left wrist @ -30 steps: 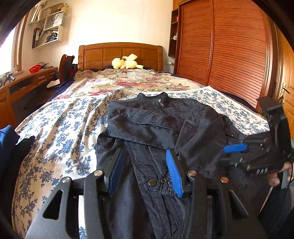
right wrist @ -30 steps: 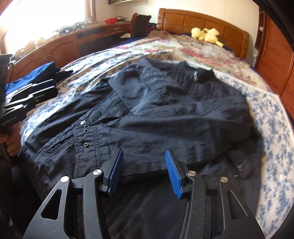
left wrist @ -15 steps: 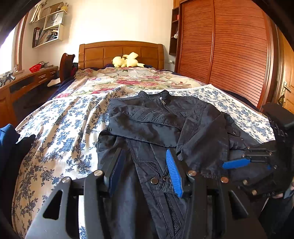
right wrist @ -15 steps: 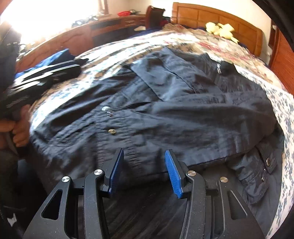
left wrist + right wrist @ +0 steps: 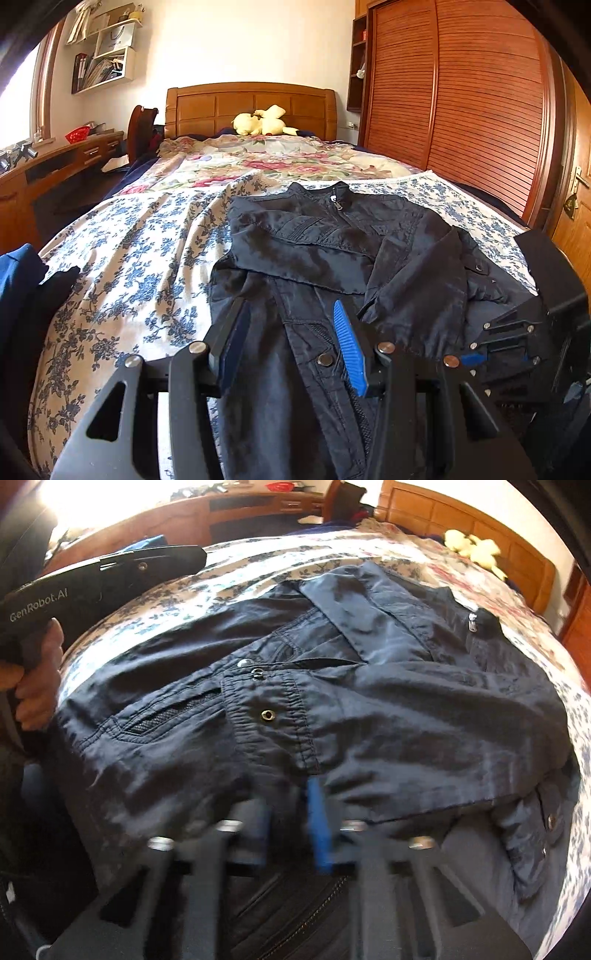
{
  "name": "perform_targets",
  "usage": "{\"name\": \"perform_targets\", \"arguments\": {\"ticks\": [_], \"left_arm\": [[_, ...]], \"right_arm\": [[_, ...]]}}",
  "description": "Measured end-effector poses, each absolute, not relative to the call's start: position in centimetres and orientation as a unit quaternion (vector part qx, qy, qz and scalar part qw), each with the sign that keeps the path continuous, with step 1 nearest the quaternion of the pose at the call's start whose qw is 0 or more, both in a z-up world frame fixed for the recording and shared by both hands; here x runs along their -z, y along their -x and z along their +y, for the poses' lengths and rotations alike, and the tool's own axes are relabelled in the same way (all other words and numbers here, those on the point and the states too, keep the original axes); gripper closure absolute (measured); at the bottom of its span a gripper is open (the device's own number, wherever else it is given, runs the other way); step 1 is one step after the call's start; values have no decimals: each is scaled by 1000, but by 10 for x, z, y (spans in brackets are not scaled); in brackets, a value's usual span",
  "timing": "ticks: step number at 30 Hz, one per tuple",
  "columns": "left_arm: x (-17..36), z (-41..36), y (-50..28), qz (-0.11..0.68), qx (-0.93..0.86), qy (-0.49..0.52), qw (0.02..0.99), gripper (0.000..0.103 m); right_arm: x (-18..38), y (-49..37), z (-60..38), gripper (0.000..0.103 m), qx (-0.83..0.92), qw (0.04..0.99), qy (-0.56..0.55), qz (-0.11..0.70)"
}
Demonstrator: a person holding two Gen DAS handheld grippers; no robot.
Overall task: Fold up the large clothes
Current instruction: 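Press the right tool onto the jacket side edge and fold it inward, then move both tools down to the hem of the black jacket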
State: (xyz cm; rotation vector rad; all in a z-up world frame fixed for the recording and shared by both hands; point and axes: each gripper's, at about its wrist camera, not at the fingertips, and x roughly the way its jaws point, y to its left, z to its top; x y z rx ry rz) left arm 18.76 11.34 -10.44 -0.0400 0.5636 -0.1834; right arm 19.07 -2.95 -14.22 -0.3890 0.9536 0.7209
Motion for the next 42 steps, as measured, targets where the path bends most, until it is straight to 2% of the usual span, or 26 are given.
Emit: {"name": "perform_targets", "arguments": {"ticks": [13, 14, 16, 17, 18, 27, 35, 42], "left_arm": [[107, 134, -182, 277, 71, 29, 958, 57], [108, 134, -182, 278, 69, 29, 958, 57], [109, 135, -179, 282, 67, 27, 957, 57], [109, 135, -178, 282, 67, 27, 957, 57], [109, 134, -176, 282, 68, 26, 957, 57], [104, 122, -141, 291, 58, 23, 955, 57], [119, 106, -116, 340, 41, 17, 939, 57], [108, 97, -99, 358, 29, 1, 933, 57]], "right_arm": [[112, -212, 4, 97, -353, 824, 139, 420], [112, -211, 2, 92, -350, 825, 137, 423], [111, -207, -4, 75, -354, 823, 130, 425], [109, -204, -8, 60, -353, 825, 130, 423], [107, -200, -15, 55, -350, 828, 129, 418], [90, -176, -103, 53, -287, 858, 124, 408], [90, -162, -194, 53, -216, 879, 99, 413], [80, -144, -256, 53, -176, 891, 79, 410]]}}
